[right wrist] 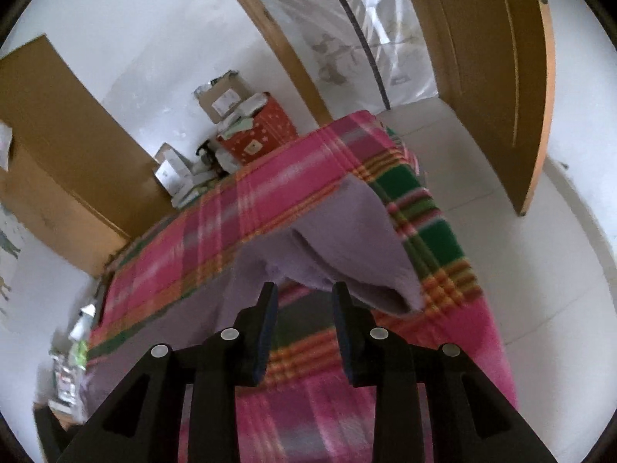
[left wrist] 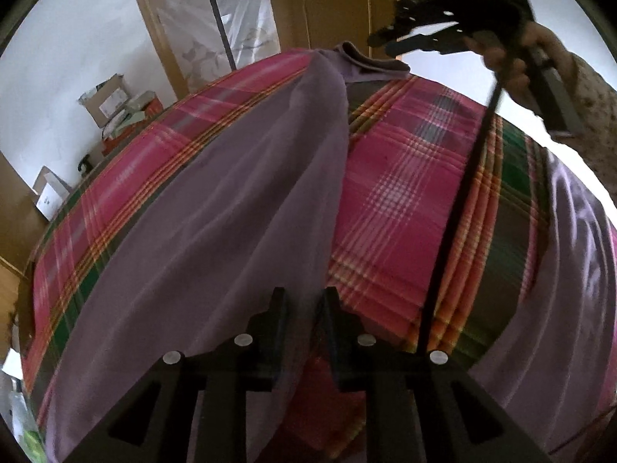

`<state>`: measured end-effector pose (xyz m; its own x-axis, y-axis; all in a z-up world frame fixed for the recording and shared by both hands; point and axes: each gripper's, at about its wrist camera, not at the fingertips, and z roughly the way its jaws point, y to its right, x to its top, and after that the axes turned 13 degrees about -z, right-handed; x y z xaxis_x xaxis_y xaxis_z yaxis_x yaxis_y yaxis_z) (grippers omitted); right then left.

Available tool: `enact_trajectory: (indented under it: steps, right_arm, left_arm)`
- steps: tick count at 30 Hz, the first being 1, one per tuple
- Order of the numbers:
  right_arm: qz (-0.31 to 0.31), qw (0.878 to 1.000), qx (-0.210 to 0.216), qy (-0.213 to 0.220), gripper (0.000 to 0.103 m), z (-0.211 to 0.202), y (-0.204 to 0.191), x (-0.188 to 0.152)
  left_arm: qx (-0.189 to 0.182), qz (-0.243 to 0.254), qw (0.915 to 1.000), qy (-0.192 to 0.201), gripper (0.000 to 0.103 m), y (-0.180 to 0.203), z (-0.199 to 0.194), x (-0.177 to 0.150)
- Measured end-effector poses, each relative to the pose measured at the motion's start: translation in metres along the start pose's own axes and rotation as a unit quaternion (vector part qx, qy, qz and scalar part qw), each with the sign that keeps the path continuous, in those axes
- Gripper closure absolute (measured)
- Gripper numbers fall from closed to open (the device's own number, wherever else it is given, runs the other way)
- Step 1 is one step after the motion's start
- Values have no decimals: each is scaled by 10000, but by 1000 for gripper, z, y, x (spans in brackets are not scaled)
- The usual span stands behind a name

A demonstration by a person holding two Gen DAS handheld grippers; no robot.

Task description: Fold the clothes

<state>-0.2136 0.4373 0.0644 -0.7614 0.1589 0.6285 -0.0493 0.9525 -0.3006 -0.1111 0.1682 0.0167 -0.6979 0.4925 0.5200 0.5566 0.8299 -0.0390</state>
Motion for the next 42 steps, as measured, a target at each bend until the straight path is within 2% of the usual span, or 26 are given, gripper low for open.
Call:
enact_trajectory:
  steps: [3,6,9,12,17,24,27,33,38,42]
  right_arm:
    - [-26,9999,-79,137,73,-8,7,-10]
    - [-167,9987,-414,237,73,-11,15,-19]
    - [-297,9980,-544,99,73,-7,20,-24]
    - [-603,9946,-832,130,73,-6,17,-27]
    - [-1147,9845,-1321,75,73,6,9,-24]
    - [-671,9895,-1278,11,74,19,36,-20]
    - [-433,9904,-1307,118,99,13,46,-17]
    - [209,9884,-1409,519,99,-18,77,-12]
    - [731,9850,-1438,612,99,-32,103,-9]
    - [875,9837,-1410,700,99,-42,113,1]
  left_arm:
    - [194,234,9995,64,83,9,3,4]
    - [123,265,9995,88,89,9,5,4]
    - [-102,1,9999,22,99,1,5,7]
    - [-265,-309,9991,73,100,-11,-1,10]
    - [-609,-658,9948,473,100,-27,-32,12]
    - [-788,-1313,9859,680,100,-57,-52,15]
    - [-870,-1489,9830,639,100,-64,-53,13]
    - [-830,-1301,9865,549,100,-57,-53,3]
    - [-891,-1059,9897,371,100,-42,-48,-2]
    - [-954,-898,9910,291,100,-31,-44,-4]
